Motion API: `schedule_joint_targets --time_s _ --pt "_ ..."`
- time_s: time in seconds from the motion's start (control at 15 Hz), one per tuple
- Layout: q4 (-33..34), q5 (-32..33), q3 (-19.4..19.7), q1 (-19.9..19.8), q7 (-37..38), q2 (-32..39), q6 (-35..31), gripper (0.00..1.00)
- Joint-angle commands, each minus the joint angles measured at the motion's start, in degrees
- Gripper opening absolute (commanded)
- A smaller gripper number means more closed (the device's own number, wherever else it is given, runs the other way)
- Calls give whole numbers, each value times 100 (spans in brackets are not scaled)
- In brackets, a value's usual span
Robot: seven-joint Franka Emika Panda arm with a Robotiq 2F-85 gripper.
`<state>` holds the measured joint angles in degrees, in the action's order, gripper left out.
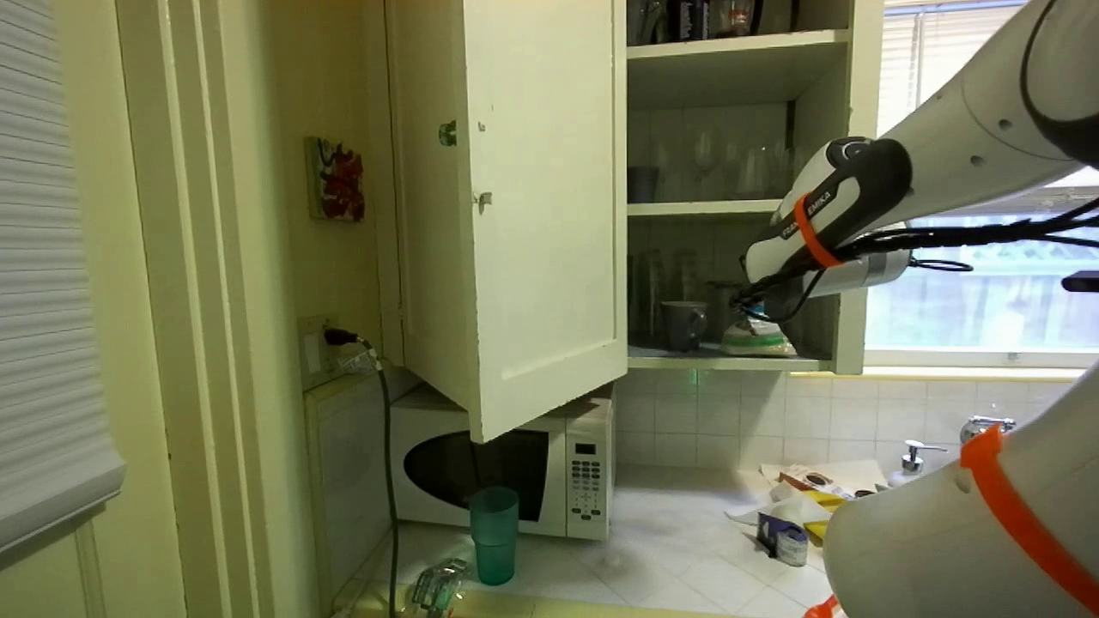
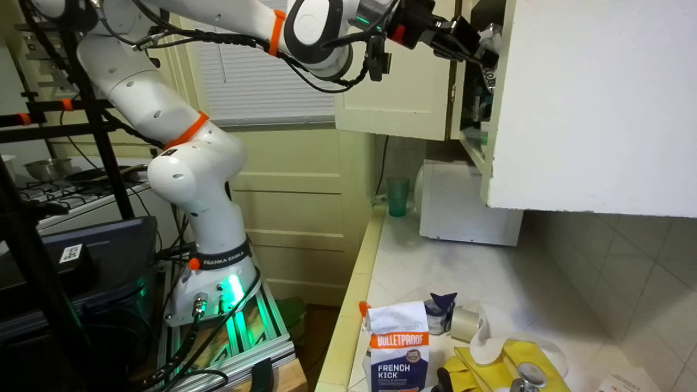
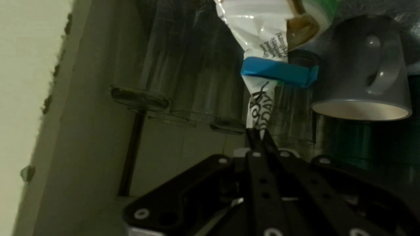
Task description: Put the white and green pack inside the open upper cabinet.
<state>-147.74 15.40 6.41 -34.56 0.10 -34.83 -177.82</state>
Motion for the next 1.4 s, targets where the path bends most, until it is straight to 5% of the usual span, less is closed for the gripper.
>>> schedule_joint_targets --time_s 0.0,0.13,0.2,0.27,0.6,0.93,1.33 --pt "273 -177 104 118 -226 555 -407 0" --pt "342 -236 137 159 -265 715 -508 0" --pt "382 -269 156 183 -276 760 -493 26" --pt "391 -168 222 244 -173 756 -465 27" --pt "158 -289 420 499 -459 374 -759 63" --pt "0 -360 413 559 -473 -9 -342 99" --pt "-198 -386 479 676 -490 -673 893 100"
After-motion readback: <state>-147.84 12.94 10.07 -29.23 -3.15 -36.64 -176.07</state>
